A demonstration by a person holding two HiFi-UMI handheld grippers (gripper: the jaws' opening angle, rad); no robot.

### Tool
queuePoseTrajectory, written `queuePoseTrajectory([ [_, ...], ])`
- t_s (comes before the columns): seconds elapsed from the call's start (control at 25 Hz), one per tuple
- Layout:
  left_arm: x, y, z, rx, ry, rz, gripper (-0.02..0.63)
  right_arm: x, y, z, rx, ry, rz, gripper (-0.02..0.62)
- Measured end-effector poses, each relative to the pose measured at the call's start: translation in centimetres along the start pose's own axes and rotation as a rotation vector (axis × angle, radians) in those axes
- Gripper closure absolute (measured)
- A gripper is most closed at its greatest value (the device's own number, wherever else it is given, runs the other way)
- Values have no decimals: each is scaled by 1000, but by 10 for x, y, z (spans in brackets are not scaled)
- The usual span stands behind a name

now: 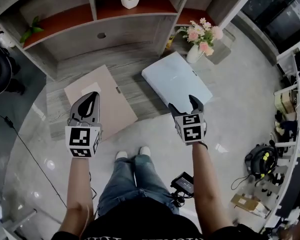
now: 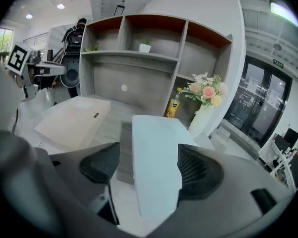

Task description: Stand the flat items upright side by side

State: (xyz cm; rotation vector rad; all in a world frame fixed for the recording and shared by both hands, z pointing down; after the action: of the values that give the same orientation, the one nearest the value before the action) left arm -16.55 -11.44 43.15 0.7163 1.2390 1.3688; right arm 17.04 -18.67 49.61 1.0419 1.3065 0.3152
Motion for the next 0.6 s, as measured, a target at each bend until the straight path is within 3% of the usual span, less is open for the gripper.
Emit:
queuePoseTrajectory([
  [0.24,1,21,5,11,57,-16,595,-23,37,-7,95,47,-169,224],
  [0.44,4,34,4,8,83,-23,595,-39,59,-18,331,130,-265,222],
  [0.6,6,42,4,-4,102,-22,595,-52,74,-22,444,182,-322,222],
])
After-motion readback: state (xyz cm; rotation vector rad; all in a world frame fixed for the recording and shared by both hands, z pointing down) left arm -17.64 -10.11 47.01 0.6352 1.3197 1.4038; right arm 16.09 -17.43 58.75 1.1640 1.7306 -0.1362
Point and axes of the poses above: the fingertips, and each gripper's own axes: x backward along the fingers, z to its right, y out of its underside, the point moved 8 cm from there along x, backward along the fingers, and after that the axes turned 9 degrees about -x, right-handed, at the moved point
